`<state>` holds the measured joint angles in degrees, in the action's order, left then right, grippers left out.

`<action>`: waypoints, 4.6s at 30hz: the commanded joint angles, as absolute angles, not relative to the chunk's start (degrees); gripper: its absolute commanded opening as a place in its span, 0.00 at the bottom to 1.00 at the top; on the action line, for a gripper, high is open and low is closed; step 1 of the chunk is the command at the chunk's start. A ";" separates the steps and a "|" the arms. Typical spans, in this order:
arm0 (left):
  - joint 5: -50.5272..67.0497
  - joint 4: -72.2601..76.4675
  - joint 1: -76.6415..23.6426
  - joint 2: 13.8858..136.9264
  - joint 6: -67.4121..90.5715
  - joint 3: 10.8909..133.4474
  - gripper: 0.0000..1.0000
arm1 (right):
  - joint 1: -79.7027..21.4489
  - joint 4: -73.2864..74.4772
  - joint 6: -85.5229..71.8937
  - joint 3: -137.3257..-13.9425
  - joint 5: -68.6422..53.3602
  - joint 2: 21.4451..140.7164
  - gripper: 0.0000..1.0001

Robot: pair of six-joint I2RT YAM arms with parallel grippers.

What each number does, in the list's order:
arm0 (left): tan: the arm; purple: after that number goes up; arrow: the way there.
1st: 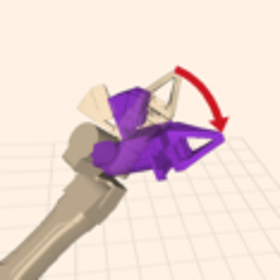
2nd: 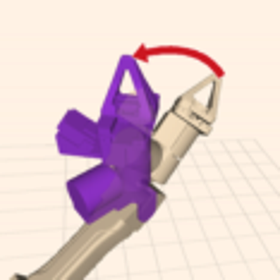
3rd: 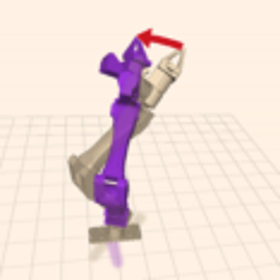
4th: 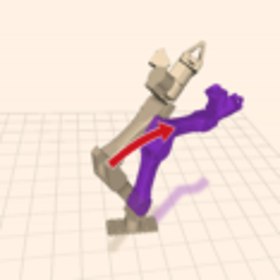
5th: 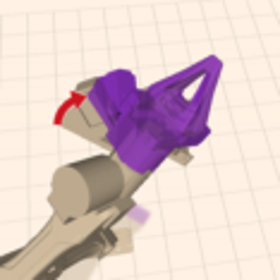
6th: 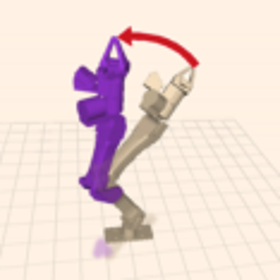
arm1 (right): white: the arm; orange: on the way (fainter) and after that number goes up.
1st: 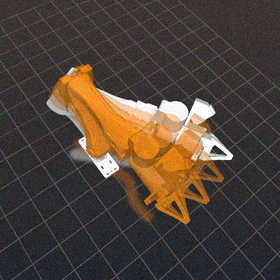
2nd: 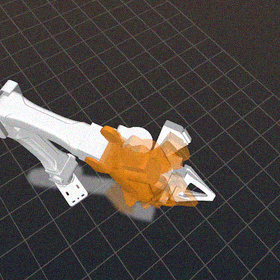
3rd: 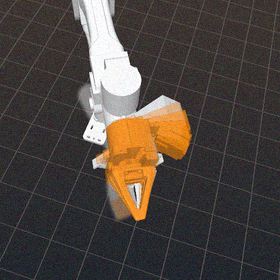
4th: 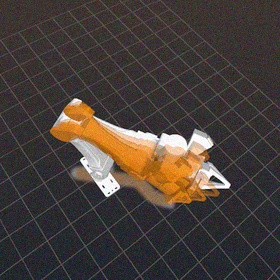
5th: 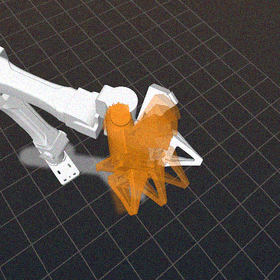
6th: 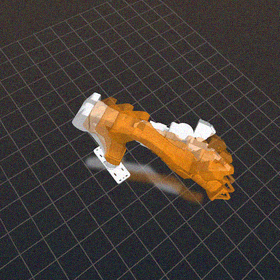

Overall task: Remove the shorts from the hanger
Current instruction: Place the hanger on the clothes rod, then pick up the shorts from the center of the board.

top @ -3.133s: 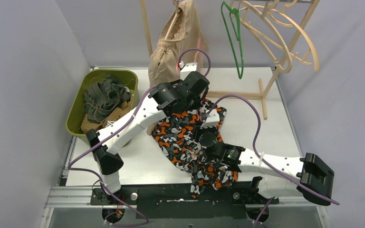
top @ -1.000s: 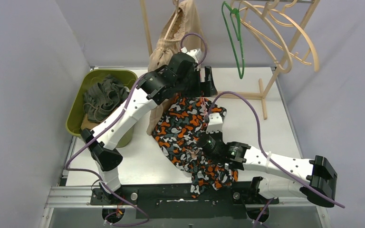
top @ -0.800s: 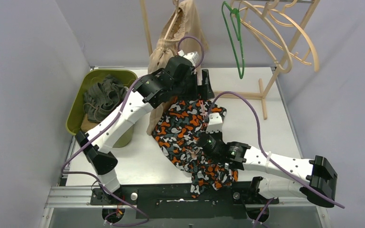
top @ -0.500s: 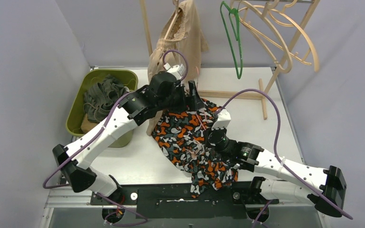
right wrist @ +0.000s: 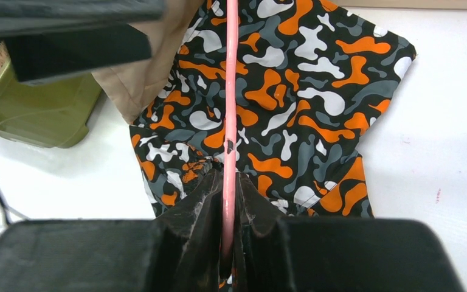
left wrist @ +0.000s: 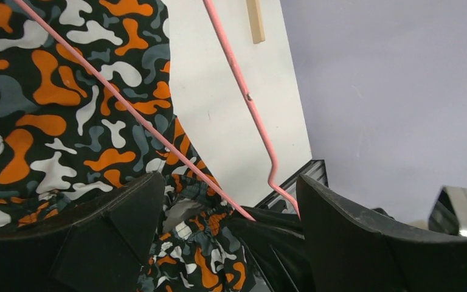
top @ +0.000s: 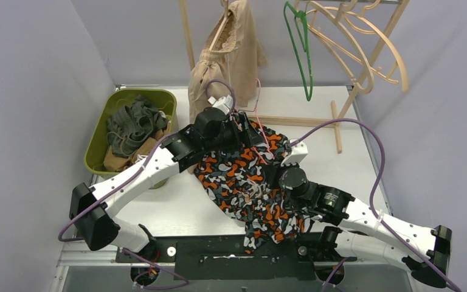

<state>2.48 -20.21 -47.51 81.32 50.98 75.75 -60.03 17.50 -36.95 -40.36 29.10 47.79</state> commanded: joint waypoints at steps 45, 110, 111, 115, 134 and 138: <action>-11.26 -19.22 -46.76 62.09 50.89 69.69 0.80 | -66.81 0.92 8.87 -78.30 54.41 55.27 0.00; -1.66 -17.84 -61.75 87.86 40.09 56.71 0.91 | -41.87 20.70 -72.97 -15.71 6.44 41.88 0.31; -0.99 -18.27 -61.78 89.85 38.21 58.10 0.91 | -41.68 20.74 -73.20 -15.43 7.30 41.72 0.24; 0.87 -19.34 -62.11 95.25 31.81 63.07 0.91 | -41.45 20.45 -73.75 -14.65 8.33 41.62 0.20; 3.81 -23.89 -62.47 101.36 9.56 69.64 0.92 | -40.79 23.29 -75.32 -13.62 11.09 36.51 0.24; 8.53 -17.56 -62.99 102.02 5.52 66.95 0.92 | -40.74 24.02 -75.39 -13.30 10.90 36.17 0.25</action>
